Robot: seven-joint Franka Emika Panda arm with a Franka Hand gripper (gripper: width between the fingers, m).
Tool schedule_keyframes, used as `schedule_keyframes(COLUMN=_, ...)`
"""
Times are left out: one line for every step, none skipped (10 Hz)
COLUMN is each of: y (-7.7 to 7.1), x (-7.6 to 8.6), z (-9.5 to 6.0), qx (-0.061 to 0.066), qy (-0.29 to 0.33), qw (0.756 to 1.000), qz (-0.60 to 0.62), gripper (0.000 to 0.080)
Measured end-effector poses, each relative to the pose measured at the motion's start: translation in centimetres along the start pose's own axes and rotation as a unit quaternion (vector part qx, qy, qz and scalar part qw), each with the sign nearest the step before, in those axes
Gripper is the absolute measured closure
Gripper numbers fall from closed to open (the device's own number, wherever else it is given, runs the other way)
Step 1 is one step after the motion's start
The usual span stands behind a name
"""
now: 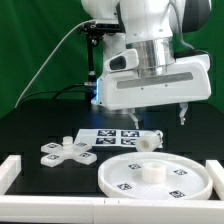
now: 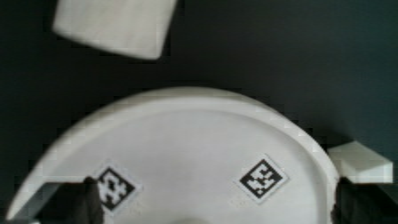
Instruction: Assemble round table
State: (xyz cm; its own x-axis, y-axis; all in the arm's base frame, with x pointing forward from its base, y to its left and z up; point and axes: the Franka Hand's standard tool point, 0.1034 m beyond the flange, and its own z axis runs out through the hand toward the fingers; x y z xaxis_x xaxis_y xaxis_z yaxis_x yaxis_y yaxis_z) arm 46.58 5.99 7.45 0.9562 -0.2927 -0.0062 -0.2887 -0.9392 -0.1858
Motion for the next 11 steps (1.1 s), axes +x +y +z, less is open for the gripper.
schedule_keyframes(y=0.1, x=0.0, z=0.0, qx=0.003, qy=0.000, qw=1.000, qz=0.010, gripper=0.0151)
schedule_keyframes(y=0.1, x=0.0, z=0.1, qx=0.004, qy=0.000, qw=1.000, qz=0.021, gripper=0.0151)
schedule_keyframes(y=0.1, x=-0.1, z=0.1, qx=0.004, qy=-0.005, qw=1.000, qz=0.017, gripper=0.0151)
schedule_keyframes(y=0.4, x=-0.3, z=0.1, qx=0.002, qy=-0.020, qw=1.000, qz=0.014, gripper=0.0151)
schedule_keyframes(y=1.5, x=-0.7, z=0.2, qx=0.000, qy=-0.059, qw=0.998, qz=0.011, gripper=0.0151)
schedule_keyframes(y=2.8, x=-1.0, z=0.3, qx=0.000, qy=-0.109, qw=0.994, qz=0.027, gripper=0.0151)
schedule_keyframes(y=3.6, x=-0.8, z=0.7, qx=0.006, qy=-0.144, qw=0.989, qz=0.044, gripper=0.0151)
schedule_keyframes(y=3.2, x=-0.5, z=1.1, qx=0.011, qy=-0.170, qw=0.984, qz=0.050, gripper=0.0151)
schedule_keyframes(y=2.3, x=-0.2, z=0.9, qx=0.015, qy=-0.175, qw=0.984, qz=0.038, gripper=0.0151)
schedule_keyframes(y=2.5, x=-1.0, z=0.7, qx=0.019, qy=-0.219, qw=0.975, qz=0.035, gripper=0.0151)
schedule_keyframes(y=2.6, x=-0.7, z=0.9, qx=0.023, qy=-0.243, qw=0.969, qz=0.038, gripper=0.0151)
